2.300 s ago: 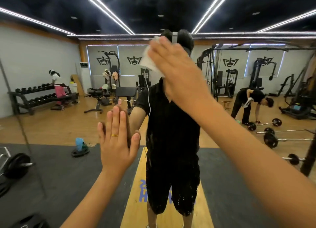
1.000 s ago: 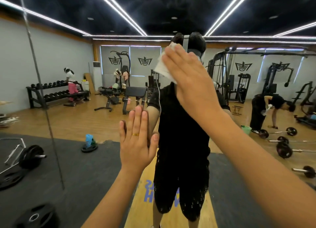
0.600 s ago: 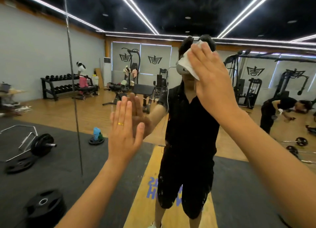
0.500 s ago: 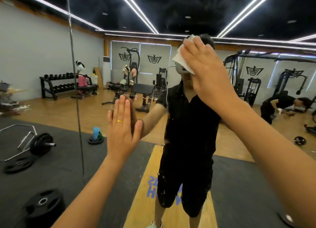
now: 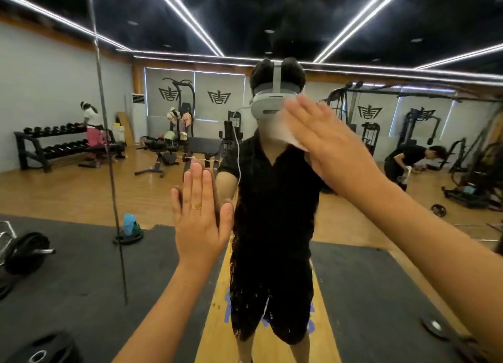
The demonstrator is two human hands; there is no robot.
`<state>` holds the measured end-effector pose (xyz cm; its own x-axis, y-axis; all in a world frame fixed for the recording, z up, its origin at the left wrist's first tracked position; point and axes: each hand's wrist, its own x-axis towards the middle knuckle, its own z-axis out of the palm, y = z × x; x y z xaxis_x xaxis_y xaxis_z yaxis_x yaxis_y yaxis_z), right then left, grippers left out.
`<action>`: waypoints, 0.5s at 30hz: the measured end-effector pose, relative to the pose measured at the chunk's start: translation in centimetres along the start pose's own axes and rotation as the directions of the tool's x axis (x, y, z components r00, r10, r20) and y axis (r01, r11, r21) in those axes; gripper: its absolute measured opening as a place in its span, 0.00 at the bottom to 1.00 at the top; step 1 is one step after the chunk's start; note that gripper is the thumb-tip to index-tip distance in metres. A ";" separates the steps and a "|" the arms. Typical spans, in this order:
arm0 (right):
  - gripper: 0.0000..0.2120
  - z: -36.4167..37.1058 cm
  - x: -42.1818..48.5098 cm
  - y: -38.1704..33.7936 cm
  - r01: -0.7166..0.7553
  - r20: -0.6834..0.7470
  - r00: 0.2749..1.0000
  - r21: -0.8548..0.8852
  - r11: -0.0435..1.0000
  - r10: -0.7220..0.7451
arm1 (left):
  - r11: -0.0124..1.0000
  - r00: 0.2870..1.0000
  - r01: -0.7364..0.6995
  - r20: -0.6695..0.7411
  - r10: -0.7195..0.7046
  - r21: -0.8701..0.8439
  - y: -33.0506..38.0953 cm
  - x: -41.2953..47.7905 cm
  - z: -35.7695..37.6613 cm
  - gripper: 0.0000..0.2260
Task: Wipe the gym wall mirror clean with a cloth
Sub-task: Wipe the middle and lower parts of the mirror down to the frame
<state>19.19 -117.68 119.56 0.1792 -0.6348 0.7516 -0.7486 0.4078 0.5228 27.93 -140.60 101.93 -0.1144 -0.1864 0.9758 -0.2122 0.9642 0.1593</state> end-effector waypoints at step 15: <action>0.31 1.3 4.3 -2.3 0.133 0.004 0.991 -0.064 0.989 -0.133 | 1.000 1.000 -0.017 -0.010 0.017 -0.011 -0.6 0.2 -0.1 0.29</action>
<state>20.84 -122.20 121.11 0.2749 -0.6858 0.6739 -0.6755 0.3610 0.6429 28.12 -141.19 102.07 -0.1082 -0.1680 0.9798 -0.1993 0.9693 0.1442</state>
